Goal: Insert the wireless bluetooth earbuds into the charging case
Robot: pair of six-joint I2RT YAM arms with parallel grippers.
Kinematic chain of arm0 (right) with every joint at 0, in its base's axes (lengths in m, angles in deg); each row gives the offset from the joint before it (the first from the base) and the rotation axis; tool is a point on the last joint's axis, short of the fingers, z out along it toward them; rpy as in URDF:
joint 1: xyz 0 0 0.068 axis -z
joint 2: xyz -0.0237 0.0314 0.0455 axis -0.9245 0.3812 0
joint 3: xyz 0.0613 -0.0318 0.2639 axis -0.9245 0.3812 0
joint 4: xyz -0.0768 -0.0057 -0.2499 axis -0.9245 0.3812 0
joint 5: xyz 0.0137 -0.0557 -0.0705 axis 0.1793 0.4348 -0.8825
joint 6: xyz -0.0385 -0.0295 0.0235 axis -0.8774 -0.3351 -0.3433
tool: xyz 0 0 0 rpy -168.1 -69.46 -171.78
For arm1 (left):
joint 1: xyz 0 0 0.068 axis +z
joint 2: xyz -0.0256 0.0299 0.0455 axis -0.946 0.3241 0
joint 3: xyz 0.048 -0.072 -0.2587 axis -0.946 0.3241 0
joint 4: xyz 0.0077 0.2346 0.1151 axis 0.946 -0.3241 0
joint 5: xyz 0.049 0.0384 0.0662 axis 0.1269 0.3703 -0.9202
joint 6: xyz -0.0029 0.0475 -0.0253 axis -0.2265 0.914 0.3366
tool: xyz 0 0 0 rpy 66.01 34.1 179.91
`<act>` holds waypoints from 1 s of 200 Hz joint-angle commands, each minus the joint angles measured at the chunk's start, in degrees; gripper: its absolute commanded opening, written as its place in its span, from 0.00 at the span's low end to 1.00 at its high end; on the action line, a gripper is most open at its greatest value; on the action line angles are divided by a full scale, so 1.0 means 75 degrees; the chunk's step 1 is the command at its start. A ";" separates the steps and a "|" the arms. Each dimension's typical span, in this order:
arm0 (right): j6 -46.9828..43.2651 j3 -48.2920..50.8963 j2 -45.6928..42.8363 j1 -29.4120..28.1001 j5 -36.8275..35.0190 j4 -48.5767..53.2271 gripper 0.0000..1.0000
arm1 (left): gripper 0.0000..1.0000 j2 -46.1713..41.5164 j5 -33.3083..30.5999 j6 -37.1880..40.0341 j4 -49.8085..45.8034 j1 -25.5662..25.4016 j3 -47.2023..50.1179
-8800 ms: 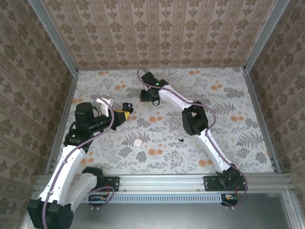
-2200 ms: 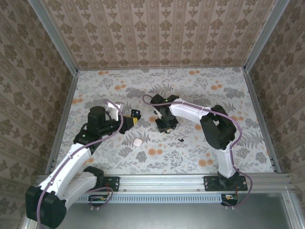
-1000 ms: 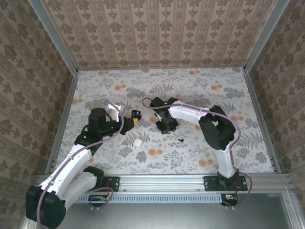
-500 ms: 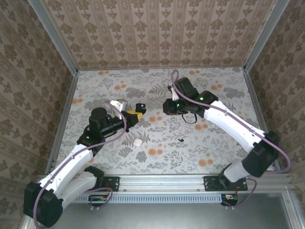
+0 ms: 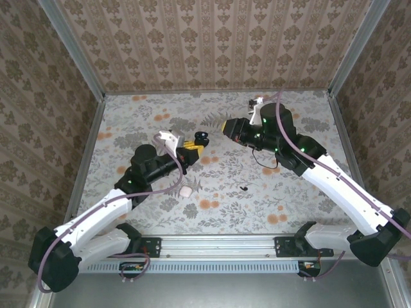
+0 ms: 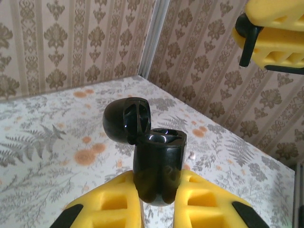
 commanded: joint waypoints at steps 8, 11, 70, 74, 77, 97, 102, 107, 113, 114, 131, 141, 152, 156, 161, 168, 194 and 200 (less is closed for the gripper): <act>0.1209 0.0353 -0.0102 -0.0142 0.0079 -0.1266 0.19 | 0.00 0.0165 -0.0627 0.0177 0.0809 -0.0289 -0.0431; 0.1262 0.0378 -0.0091 -0.0155 0.0079 -0.1339 0.19 | 0.00 0.0177 -0.0656 0.0180 0.0840 -0.0325 -0.0444; 0.2090 0.0609 0.0215 -0.0430 0.0136 -0.2173 0.19 | 0.00 0.0191 -0.1128 0.0066 0.1326 -0.0605 -0.0478; 0.2114 0.0609 0.0228 -0.0442 0.0136 -0.2189 0.19 | 0.00 0.0185 -0.1154 0.0060 0.1323 -0.0615 -0.0474; 0.2122 0.0609 0.0237 -0.0453 0.0122 -0.2209 0.19 | 0.00 0.0171 -0.1181 0.0066 0.1321 -0.0609 -0.0474; 0.2175 0.0614 0.0292 -0.0525 0.0115 -0.2258 0.18 | 0.00 0.0123 -0.1267 0.0071 0.1343 -0.0625 -0.0454; 0.2197 0.0615 0.0306 -0.0536 0.0120 -0.2264 0.18 | 0.00 0.0126 -0.1284 0.0074 0.1338 -0.0627 -0.0454; 0.2218 0.0614 0.0324 -0.0548 0.0115 -0.2275 0.18 | 0.00 0.0120 -0.1292 0.0074 0.1354 -0.0626 -0.0442; 0.2241 0.0620 0.0346 -0.0558 0.0115 -0.2285 0.19 | 0.00 0.0126 -0.1300 0.0080 0.1361 -0.0621 -0.0444; 0.2238 0.0620 0.0347 -0.0559 0.0115 -0.2286 0.19 | 0.00 0.0123 -0.1297 0.0076 0.1364 -0.0618 -0.0448; 0.2281 0.0643 0.0395 -0.0584 0.0115 -0.2317 0.18 | 0.00 0.0120 -0.1295 0.0061 0.1391 -0.0635 -0.0448; 0.2312 0.0666 0.0407 -0.0584 0.0104 -0.2348 0.18 | 0.00 0.0120 -0.1277 0.0068 0.1402 -0.0628 -0.0443; 0.2317 0.0679 0.0407 -0.0584 0.0074 -0.2355 0.18 | 0.00 0.0097 -0.1262 0.0060 0.1403 -0.0628 -0.0428; 0.2322 0.0679 0.0407 -0.0584 0.0068 -0.2357 0.18 | 0.00 0.0095 -0.1260 0.0064 0.1402 -0.0628 -0.0427; 0.2318 0.0679 0.0405 -0.0584 0.0046 -0.2356 0.18 | 0.00 0.0079 -0.1248 0.0079 0.1397 -0.0638 -0.0425; 0.2317 0.0679 0.0399 -0.0584 0.0021 -0.2365 0.18 | 0.00 0.0063 -0.1235 0.0074 0.1382 -0.0629 -0.0401; 0.2328 0.0671 0.0426 -0.0584 -0.0082 -0.2392 0.18 | 0.00 -0.0020 -0.1233 0.0071 0.1379 -0.0633 -0.0336; 0.2332 0.0657 0.0440 -0.0584 -0.0088 -0.2401 0.18 | 0.00 -0.0032 -0.1236 0.0072 0.1370 -0.0639 -0.0322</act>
